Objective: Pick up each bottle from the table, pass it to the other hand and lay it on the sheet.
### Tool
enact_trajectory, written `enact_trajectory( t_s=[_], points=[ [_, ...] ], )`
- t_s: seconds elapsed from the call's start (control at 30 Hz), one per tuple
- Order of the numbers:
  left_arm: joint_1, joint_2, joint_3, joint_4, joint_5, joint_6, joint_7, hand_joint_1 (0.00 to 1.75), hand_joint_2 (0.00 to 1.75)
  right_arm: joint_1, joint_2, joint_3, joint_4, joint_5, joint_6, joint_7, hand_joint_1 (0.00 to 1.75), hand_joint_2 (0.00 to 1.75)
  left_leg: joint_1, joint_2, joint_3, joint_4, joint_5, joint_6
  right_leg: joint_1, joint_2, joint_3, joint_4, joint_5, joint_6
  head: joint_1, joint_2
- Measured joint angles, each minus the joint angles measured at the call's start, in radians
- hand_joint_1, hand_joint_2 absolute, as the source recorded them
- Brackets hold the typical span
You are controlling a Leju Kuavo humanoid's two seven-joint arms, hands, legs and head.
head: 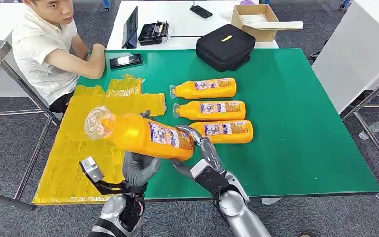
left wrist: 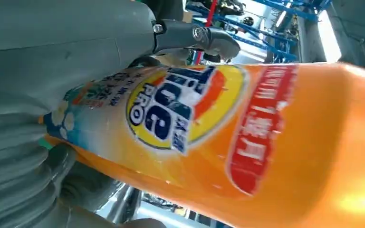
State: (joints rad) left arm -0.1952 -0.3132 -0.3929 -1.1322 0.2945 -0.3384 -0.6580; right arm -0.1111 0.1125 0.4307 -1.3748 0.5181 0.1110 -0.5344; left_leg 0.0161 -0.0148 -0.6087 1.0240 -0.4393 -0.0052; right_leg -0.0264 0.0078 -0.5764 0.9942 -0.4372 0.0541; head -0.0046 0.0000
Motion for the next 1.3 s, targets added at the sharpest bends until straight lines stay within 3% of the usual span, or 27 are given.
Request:
enact_trajectory(
  t_s=[0.1, 0.2, 0.33, 0.37, 0.4, 0.6, 0.8, 1.27, 1.3],
  points=[
    [0.000, 0.000, 0.001, 0.005, -0.001, 0.002, 0.000, 0.00, 1.75, 0.000, 0.000, 0.002, 0.003, 0.000, 0.000, 0.000, 1.62, 1.75, 0.000, 0.000, 0.000, 0.000, 0.000, 0.000, 0.000, 0.000, 0.000, 0.000, 0.000, 0.000, 0.000, 0.000],
    [-0.001, 0.000, 0.002, 0.007, -0.002, 0.011, 0.002, 0.00, 1.75, 0.000, 0.000, 0.009, 0.007, -0.006, 0.002, -0.004, 1.69, 1.75, 0.000, 0.000, 0.000, 0.000, 0.000, 0.000, 0.000, 0.000, 0.000, 0.000, 0.000, 0.000, 0.000, 0.000],
    [0.000, 0.000, 0.005, 0.008, -0.001, 0.010, 0.005, 0.02, 1.75, 0.000, 0.000, 0.018, 0.013, -0.023, 0.004, -0.008, 1.61, 1.75, 0.000, 0.000, 0.000, 0.000, 0.000, 0.000, 0.000, 0.000, 0.000, 0.000, 0.000, 0.000, 0.000, 0.000],
    [0.000, 0.000, 0.005, 0.008, -0.001, 0.009, 0.005, 1.26, 1.75, 0.000, 0.000, 0.020, 0.015, -0.027, 0.004, -0.009, 1.61, 1.75, 0.000, 0.000, 0.000, 0.000, 0.000, 0.000, 0.000, 0.000, 0.000, 0.000, 0.000, 0.000, 0.000, 0.000],
    [0.000, 0.000, 0.006, 0.008, -0.001, 0.009, 0.005, 1.75, 1.75, 0.000, 0.000, 0.021, 0.017, -0.028, 0.004, -0.011, 1.61, 1.75, 0.000, 0.000, 0.000, 0.000, 0.000, 0.000, 0.000, 0.000, 0.000, 0.000, 0.000, 0.000, 0.000, 0.000],
    [0.005, 0.000, 0.022, -0.004, -0.018, -0.011, 0.001, 1.75, 1.75, 0.001, -0.001, 0.021, 0.027, -0.058, 0.011, -0.017, 1.57, 1.75, 0.000, 0.000, 0.000, 0.000, 0.000, 0.000, 0.000, 0.000, 0.000, 0.000, 0.000, 0.000, 0.000, 0.000],
    [0.009, 0.000, 0.034, -0.013, -0.022, -0.011, 0.003, 1.75, 1.75, 0.002, -0.001, 0.019, 0.039, -0.064, 0.018, -0.022, 1.43, 1.75, 0.000, 0.000, 0.000, 0.000, 0.000, 0.000, 0.000, 0.000, 0.000, 0.000, 0.000, 0.000, 0.000, 0.000],
    [0.017, 0.000, 0.053, -0.034, -0.022, -0.018, 0.026, 1.75, 1.75, 0.007, -0.006, 0.019, 0.055, -0.067, 0.018, -0.027, 1.45, 1.75, 0.000, 0.000, 0.000, 0.000, 0.000, 0.000, 0.000, 0.000, -0.001, 0.000, 0.000, 0.000, 0.000, 0.000],
    [0.017, 0.000, 0.053, -0.034, -0.022, -0.018, 0.026, 1.75, 1.75, 0.007, -0.006, 0.019, 0.055, -0.067, 0.018, -0.027, 1.38, 1.75, 0.000, 0.000, 0.000, 0.000, 0.000, 0.000, 0.000, 0.000, -0.001, 0.000, 0.000, 0.000, 0.000, 0.000]
  ],
)
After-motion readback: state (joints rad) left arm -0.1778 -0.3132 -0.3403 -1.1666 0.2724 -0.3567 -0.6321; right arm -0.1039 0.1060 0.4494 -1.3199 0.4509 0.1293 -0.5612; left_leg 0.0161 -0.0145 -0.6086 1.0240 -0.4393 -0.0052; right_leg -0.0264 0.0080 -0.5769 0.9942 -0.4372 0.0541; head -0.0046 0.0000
